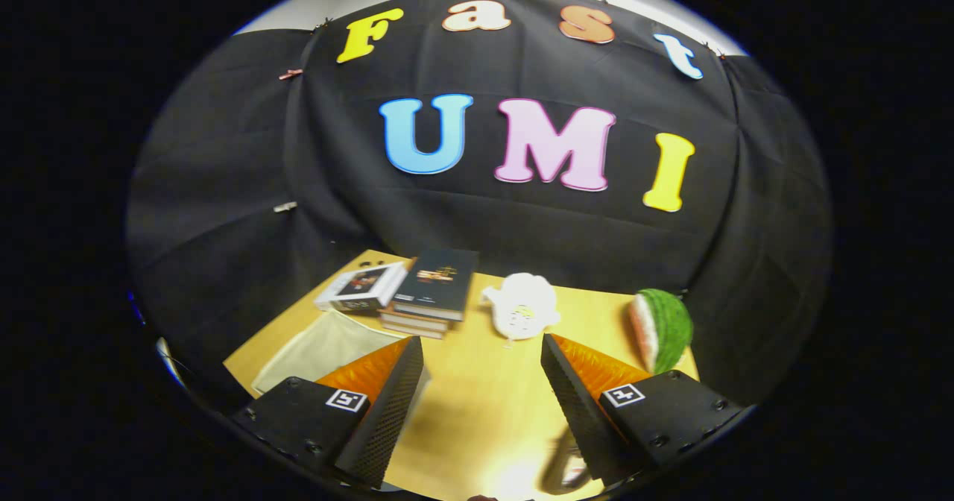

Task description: Open the storage box then place both shoes into the box .Put the left shoe in first, then the right shoe, with the right side of both shoes facing outward in a uniform manner.

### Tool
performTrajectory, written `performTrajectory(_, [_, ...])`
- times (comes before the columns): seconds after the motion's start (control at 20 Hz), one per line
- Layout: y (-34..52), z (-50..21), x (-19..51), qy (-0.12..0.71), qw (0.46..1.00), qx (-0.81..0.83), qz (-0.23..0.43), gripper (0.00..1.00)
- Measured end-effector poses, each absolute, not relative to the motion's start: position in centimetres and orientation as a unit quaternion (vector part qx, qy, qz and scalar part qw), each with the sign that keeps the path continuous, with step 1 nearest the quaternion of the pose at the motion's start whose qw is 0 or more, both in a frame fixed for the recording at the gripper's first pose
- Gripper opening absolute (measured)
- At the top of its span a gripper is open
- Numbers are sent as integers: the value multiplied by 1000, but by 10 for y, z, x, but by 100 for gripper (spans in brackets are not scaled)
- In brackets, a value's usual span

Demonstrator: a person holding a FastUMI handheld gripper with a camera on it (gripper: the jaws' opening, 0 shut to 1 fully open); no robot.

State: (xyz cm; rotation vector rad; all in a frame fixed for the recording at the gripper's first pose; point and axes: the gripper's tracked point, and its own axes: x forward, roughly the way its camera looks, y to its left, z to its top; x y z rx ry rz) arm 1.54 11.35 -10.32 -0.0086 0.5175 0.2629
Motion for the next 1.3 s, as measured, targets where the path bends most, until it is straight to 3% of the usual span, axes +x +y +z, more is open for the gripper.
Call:
performTrajectory(0.4, [-33, -246, -59, 390, 917, -77, 28, 97])
performTrajectory(0.75, [-59, -362, -101, 516, 856, -37, 20, 70])
performTrajectory(1.1, [-62, -410, -66, 527, 850, -11, -2, 61])
performTrajectory(1.15, [-60, -416, -61, 530, 848, -5, -5, 50])
performTrajectory(1.2, [-59, -418, -58, 532, 847, -1, -8, 48])
performTrajectory(1.3, [-58, -419, -52, 524, 852, 0, -14, 32])
